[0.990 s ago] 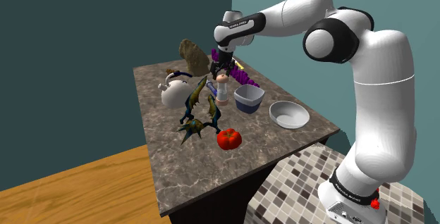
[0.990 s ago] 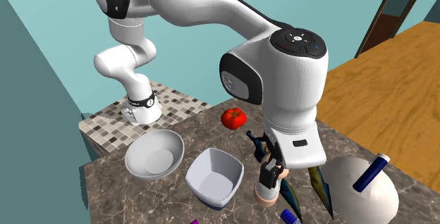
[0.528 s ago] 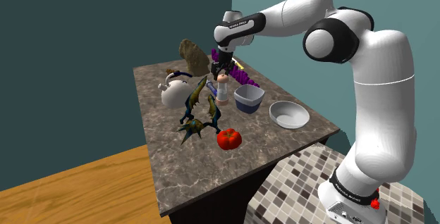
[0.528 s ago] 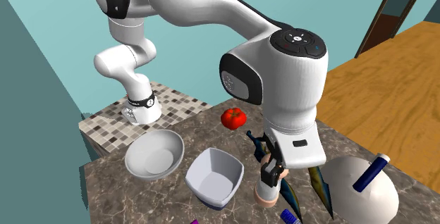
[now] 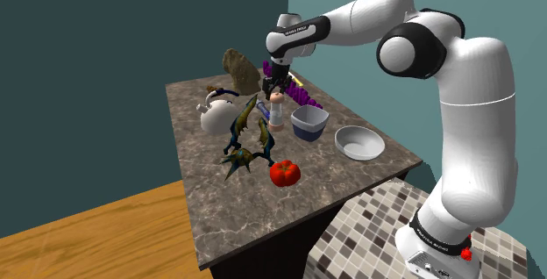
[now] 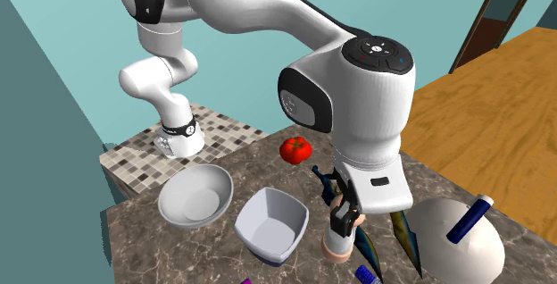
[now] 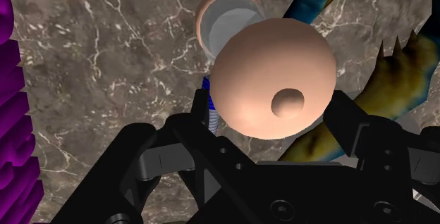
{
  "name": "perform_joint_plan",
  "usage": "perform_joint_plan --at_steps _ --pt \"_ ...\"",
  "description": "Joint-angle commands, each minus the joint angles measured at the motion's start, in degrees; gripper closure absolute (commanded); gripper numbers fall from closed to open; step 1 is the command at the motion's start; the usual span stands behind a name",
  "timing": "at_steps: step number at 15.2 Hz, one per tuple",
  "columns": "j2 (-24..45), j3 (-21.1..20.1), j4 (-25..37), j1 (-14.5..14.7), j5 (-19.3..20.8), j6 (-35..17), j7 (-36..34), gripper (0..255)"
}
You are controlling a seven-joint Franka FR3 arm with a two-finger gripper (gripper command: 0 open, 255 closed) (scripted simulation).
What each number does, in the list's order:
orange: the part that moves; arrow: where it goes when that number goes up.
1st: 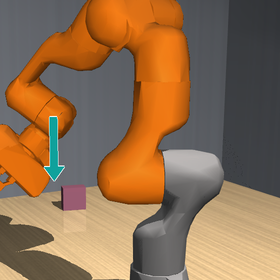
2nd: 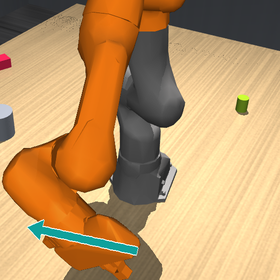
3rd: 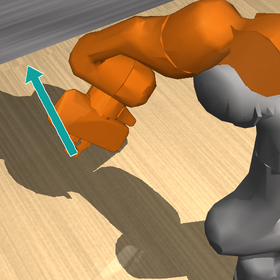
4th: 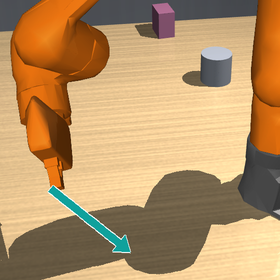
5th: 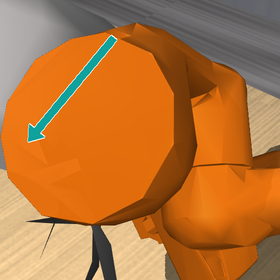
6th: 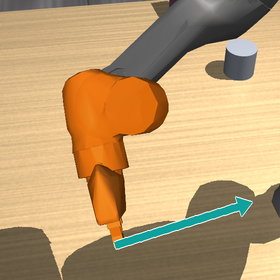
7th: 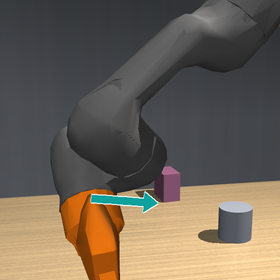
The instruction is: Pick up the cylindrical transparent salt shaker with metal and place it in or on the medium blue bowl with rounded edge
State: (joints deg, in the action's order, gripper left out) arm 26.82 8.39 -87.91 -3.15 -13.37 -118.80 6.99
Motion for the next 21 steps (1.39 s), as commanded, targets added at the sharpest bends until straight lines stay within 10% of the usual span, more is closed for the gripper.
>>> perform_joint_plan --at_steps 1,21 --pt "-0.21 0.04 0.41 0.0 0.1 0.65 -0.13 255" --pt "-2.09 0.5 12.96 -0.44 1.3 14.87 -2.53 255"
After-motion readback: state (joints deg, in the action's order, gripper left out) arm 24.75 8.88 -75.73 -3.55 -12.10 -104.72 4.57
